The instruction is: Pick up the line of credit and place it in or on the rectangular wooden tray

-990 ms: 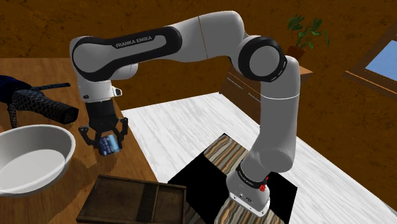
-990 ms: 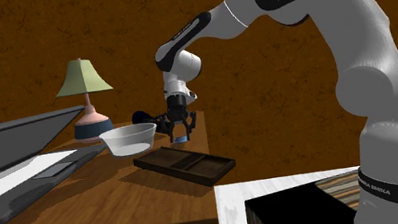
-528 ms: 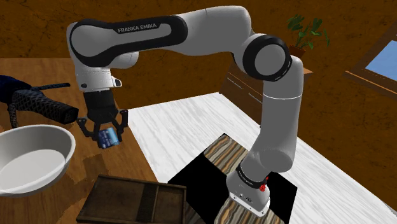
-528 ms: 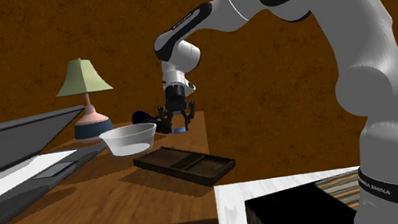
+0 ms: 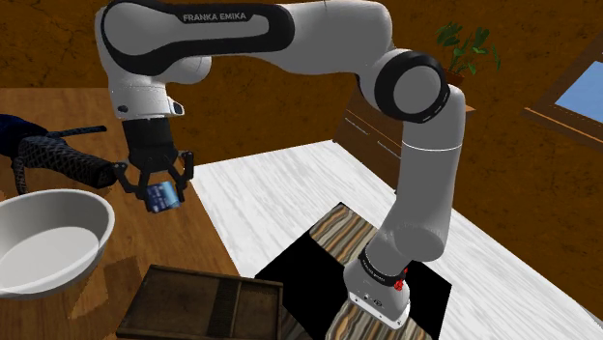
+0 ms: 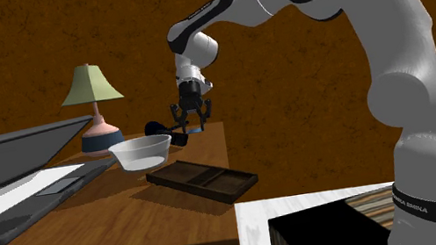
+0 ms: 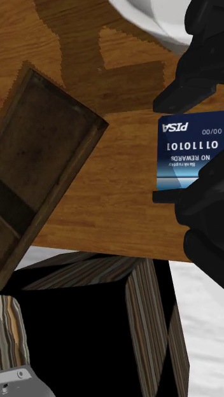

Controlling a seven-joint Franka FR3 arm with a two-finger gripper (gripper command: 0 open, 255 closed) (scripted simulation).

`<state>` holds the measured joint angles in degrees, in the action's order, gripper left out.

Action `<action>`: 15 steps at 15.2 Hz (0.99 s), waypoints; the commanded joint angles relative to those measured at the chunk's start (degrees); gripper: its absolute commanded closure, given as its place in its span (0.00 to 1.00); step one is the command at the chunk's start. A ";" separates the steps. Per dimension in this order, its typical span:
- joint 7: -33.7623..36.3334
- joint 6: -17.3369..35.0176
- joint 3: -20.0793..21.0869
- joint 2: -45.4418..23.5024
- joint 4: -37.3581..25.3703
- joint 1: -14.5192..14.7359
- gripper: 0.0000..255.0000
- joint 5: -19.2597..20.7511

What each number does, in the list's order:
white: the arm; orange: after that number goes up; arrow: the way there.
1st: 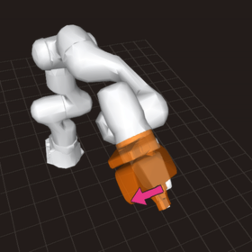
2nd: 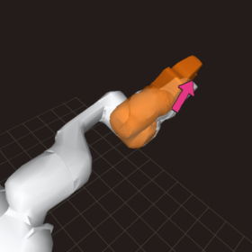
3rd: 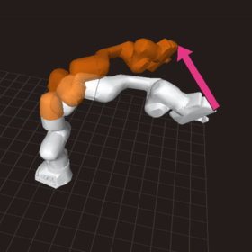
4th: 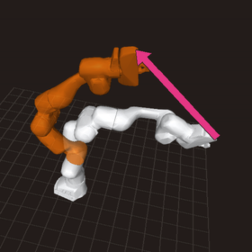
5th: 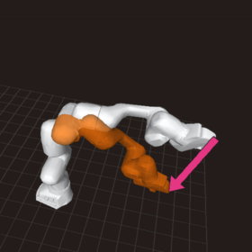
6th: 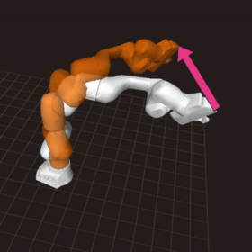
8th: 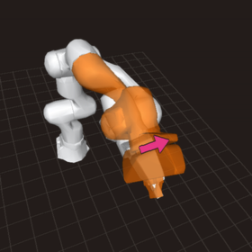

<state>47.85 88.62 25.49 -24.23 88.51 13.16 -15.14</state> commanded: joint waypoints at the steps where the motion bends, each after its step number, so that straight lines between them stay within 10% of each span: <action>1: 0.38 -1.37 0.08 0.35 -1.07 -0.08 1.00 -0.14; 4: 1.02 -3.30 0.21 0.72 -2.77 -0.12 1.00 -0.32; 15: 2.80 4.65 4.74 20.93 21.83 1.36 1.00 -10.84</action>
<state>50.52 92.91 29.87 -5.16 108.44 14.33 -24.91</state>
